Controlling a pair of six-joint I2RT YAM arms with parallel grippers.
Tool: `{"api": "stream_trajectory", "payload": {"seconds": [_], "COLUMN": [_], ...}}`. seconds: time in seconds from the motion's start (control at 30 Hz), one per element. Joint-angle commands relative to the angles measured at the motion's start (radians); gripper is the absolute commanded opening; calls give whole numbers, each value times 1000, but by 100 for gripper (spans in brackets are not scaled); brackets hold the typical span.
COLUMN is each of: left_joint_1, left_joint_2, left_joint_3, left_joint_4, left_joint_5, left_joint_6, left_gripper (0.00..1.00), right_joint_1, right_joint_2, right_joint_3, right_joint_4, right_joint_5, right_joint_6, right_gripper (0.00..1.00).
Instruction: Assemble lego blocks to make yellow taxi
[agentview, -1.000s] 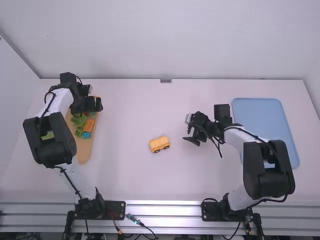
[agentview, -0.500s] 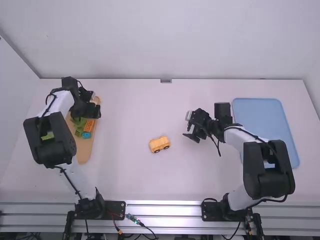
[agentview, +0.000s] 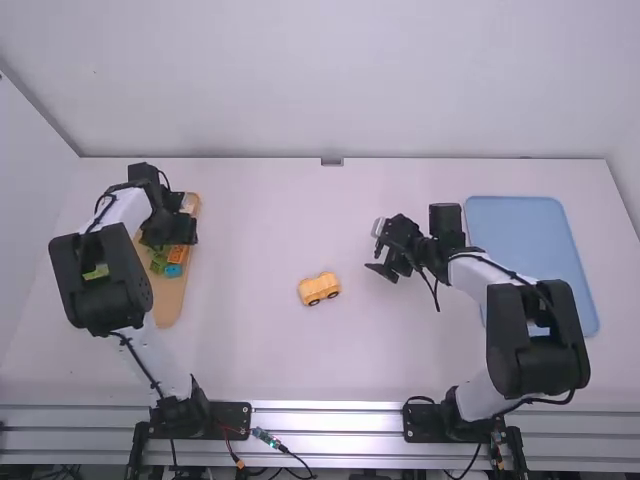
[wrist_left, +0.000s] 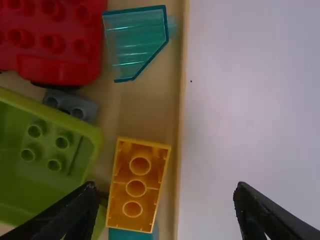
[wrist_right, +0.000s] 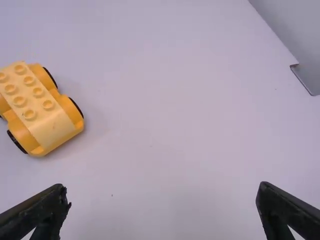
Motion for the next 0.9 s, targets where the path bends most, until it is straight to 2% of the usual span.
{"api": "stream_trajectory", "payload": {"seconds": [0.0,0.4,0.5,0.67,0.73,0.87], "left_joint_1": [8,51,76,118,124,113], "left_joint_2": [1,1,1,1,1,1], "left_joint_3": [-17,-68,-74,-78,-89,-112], "left_joint_4": [0,43,44,32,59,101], "left_joint_5": [-14,-36,-35,101,135,133], "left_joint_6": [-13,-61,-44,120,131,146], "left_gripper": [72,58,59,63,68,67], "right_joint_1": [0,-34,-32,-31,-21,-11], "right_joint_2": [-24,-24,-24,-24,-24,-24], "right_joint_3": [3,3,3,3,3,3], "right_joint_4": [-1,-1,0,8,10,8], "right_joint_5": [-6,-10,-9,-10,-10,-9], "right_joint_6": [3,37,36,33,33,34], "right_gripper": [99,99,99,99,99,99]}}
